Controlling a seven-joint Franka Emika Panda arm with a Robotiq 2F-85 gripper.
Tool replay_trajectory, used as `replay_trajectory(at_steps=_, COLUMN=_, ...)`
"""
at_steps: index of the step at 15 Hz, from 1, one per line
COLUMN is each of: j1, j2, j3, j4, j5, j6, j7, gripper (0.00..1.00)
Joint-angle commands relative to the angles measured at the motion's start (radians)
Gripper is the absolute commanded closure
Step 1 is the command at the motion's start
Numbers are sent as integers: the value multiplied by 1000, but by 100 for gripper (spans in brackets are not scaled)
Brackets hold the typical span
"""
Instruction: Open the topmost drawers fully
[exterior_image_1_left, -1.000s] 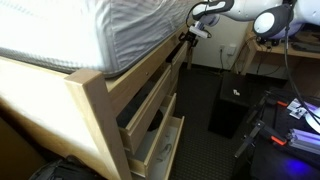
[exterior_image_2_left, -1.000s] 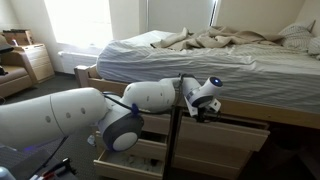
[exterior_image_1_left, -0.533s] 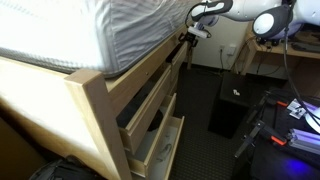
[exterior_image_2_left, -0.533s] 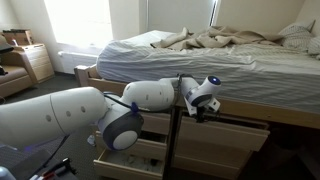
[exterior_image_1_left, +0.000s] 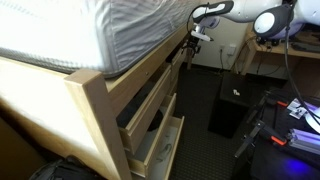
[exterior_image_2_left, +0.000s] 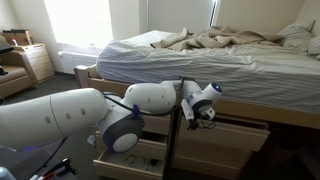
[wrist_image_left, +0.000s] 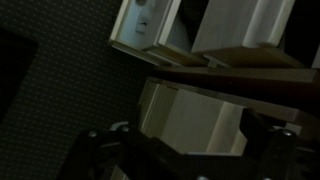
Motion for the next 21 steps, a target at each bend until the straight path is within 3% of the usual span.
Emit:
replay_trajectory(at_steps=1, j1=0, j2=1, j3=-9, j4=5, j5=8, j6=-10, j7=0, gripper=0)
replay_trajectory(at_steps=3, j1=1, j2=-1, j3=-9, j4=6, j5=8, j6=-10, j7=0, gripper=0)
replay_trajectory(at_steps=6, j1=-32, j2=-2, j3=27, j4=-22, j5=73, j6=118, j7=34, gripper=0)
replay_trajectory(at_steps=14, j1=-9, j2=-1, j3=-8, j4=-34, j5=70, j6=260, j7=177, gripper=0)
replay_trajectory(at_steps=16, j1=-30, j2=-1, j3=20, j4=-11, j5=80, j6=116, j7=131, gripper=0)
replay_trajectory(at_steps=17, j1=-14, j2=-1, j3=0, j4=-11, j5=69, j6=180, j7=159, gripper=0)
replay_trajectory(at_steps=21, j1=-3, j2=-1, j3=-24, j4=-13, j5=48, j6=142, j7=192, gripper=0)
